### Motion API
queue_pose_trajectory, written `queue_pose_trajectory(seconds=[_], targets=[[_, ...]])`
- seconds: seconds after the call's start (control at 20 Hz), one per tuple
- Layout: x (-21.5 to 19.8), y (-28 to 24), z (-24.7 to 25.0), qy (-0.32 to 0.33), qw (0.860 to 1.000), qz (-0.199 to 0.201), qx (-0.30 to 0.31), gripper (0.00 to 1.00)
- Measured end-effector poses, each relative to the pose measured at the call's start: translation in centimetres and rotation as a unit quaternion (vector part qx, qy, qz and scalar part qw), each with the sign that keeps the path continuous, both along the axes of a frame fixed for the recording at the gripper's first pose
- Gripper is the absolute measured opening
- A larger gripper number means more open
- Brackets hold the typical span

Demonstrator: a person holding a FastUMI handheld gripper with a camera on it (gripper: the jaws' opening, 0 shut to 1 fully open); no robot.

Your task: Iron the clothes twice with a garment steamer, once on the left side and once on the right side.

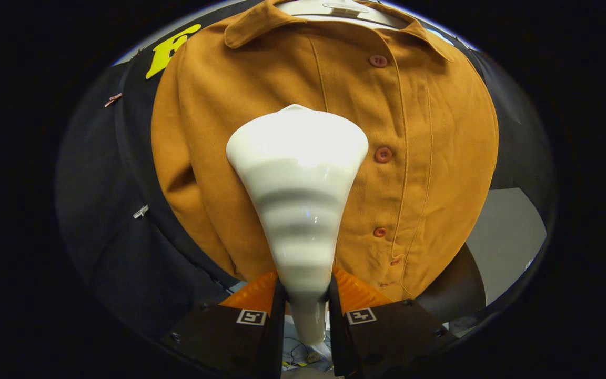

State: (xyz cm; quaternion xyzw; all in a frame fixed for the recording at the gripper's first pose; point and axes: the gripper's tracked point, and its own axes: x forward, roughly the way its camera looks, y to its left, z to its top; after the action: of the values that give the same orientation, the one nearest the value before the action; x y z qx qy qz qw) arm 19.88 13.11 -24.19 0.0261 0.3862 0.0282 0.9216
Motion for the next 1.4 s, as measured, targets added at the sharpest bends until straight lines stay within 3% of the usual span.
queue_pose_trajectory(seconds=[1.4], targets=[[-8.0, -1.3, -10.3, 0.178, 0.984, -0.005, 0.013, 0.40]])
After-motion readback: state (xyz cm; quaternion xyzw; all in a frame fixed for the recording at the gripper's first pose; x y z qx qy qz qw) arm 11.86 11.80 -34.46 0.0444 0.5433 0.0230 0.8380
